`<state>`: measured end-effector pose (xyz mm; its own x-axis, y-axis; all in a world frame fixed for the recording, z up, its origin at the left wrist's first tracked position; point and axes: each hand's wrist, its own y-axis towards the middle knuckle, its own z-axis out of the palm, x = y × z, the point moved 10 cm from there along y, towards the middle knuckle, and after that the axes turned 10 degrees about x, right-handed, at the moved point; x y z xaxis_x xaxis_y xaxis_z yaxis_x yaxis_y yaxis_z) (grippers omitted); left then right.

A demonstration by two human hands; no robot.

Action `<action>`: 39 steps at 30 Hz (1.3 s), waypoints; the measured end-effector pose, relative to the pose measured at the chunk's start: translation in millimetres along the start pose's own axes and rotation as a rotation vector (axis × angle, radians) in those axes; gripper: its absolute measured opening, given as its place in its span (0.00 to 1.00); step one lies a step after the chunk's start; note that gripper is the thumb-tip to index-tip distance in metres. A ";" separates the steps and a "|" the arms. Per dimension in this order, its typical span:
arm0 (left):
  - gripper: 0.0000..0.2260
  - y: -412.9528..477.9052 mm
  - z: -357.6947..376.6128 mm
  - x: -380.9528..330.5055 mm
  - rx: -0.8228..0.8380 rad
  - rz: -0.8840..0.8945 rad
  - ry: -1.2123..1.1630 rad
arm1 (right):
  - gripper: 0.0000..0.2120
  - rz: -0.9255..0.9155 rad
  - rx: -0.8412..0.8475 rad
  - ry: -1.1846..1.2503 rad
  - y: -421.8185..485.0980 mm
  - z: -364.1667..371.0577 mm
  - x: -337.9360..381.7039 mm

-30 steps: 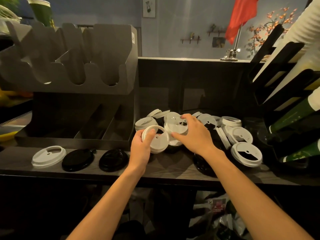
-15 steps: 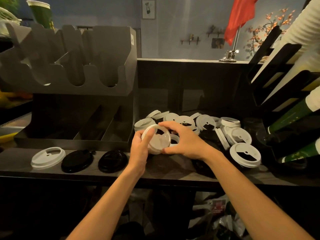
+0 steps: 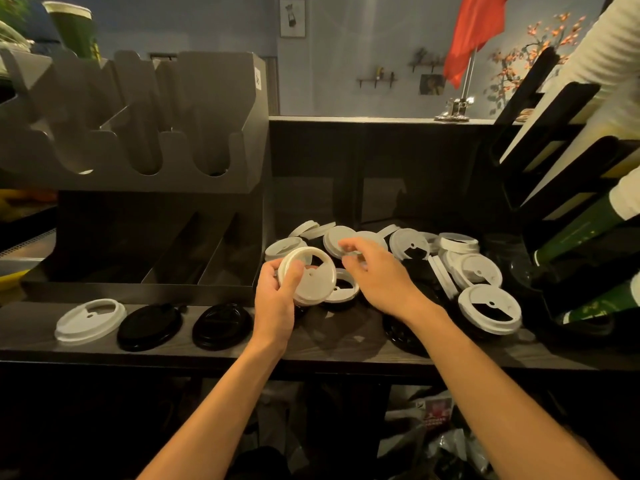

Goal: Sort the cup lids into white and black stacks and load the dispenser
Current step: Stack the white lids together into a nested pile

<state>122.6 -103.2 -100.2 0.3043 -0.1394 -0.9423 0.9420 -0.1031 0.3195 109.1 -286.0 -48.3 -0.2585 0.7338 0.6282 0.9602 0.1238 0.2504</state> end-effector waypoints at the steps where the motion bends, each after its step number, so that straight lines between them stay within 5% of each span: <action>1: 0.09 0.1 -3.4 0.7 -0.024 -0.001 0.003 | 0.18 -0.002 0.031 -0.170 0.0 0.6 1.8; 4: 0.12 1.3 -8.1 2.3 -0.061 -0.010 0.006 | 0.26 0.001 0.313 -0.573 -2.6 29.9 3.6; 7: 0.15 1.9 -8.7 3.6 -0.069 -0.017 0.014 | 0.19 -0.001 0.313 -0.701 -2.6 38.3 3.0; 10: 0.14 -0.5 -10.0 1.1 -0.073 -0.004 0.014 | 0.10 0.006 0.192 -0.575 -2.2 25.1 2.0; 18: 0.12 -3.5 -9.5 -0.8 -0.075 0.001 0.009 | 0.05 0.072 -0.159 -0.029 -6.1 -17.1 -14.8; 26: 0.12 -8.3 -11.8 -5.1 -0.107 0.019 0.038 | 0.02 0.090 0.116 -0.306 -3.6 17.9 -11.8; 34: 0.14 -10.5 -16.0 -2.8 -0.133 0.002 0.009 | 0.03 0.096 0.030 0.043 -4.8 8.5 -16.4; 39: 0.13 -11.5 -17.6 -1.3 -0.152 -0.010 0.036 | 0.05 0.106 0.101 -0.018 -2.4 16.7 -18.3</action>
<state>113.9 -84.6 -104.4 0.2970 -0.1034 -0.9493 0.9548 0.0461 0.2937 113.2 -288.5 -72.8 -0.1542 0.7583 0.6334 0.9880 0.1112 0.1074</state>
